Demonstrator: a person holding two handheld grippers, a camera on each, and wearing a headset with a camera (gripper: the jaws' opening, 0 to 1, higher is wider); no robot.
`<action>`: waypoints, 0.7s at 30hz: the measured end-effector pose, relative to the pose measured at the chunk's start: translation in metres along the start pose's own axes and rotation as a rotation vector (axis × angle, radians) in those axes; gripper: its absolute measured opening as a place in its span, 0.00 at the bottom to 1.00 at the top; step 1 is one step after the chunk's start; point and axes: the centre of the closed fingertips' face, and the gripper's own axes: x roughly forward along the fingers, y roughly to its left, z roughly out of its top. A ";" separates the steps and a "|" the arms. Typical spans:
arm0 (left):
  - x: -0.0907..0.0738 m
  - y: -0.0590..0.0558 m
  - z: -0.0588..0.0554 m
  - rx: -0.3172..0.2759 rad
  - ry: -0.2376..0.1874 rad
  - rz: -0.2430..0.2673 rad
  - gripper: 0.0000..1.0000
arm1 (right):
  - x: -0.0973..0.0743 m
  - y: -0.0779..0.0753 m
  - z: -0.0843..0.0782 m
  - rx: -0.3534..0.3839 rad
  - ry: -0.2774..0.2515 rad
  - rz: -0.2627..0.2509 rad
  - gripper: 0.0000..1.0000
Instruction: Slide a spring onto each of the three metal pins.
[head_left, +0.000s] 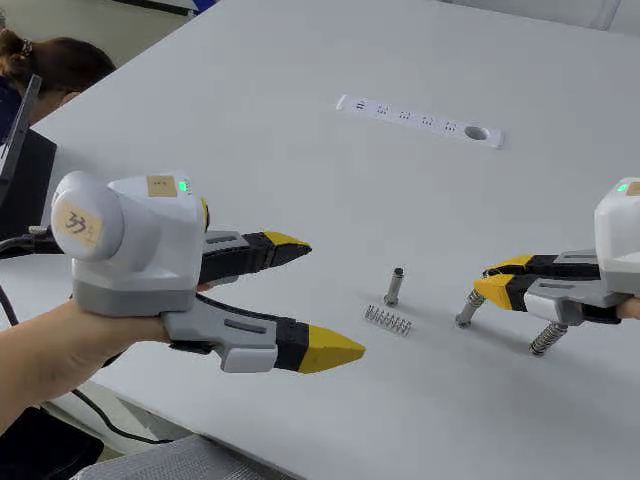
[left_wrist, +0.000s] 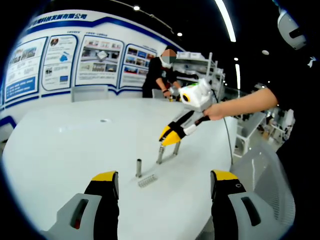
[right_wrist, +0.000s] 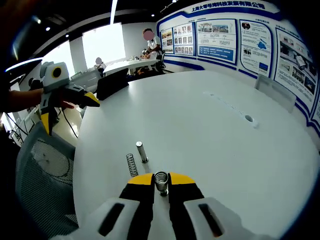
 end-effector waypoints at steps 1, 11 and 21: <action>0.000 0.000 0.000 -0.002 0.001 0.000 0.77 | 0.002 0.000 -0.002 -0.006 0.009 -0.003 0.12; -0.001 -0.001 -0.004 0.016 0.028 -0.001 0.77 | 0.015 0.004 -0.014 -0.081 0.051 -0.007 0.12; -0.004 0.000 0.002 0.004 0.009 0.006 0.77 | 0.022 0.003 -0.026 -0.094 0.086 -0.009 0.12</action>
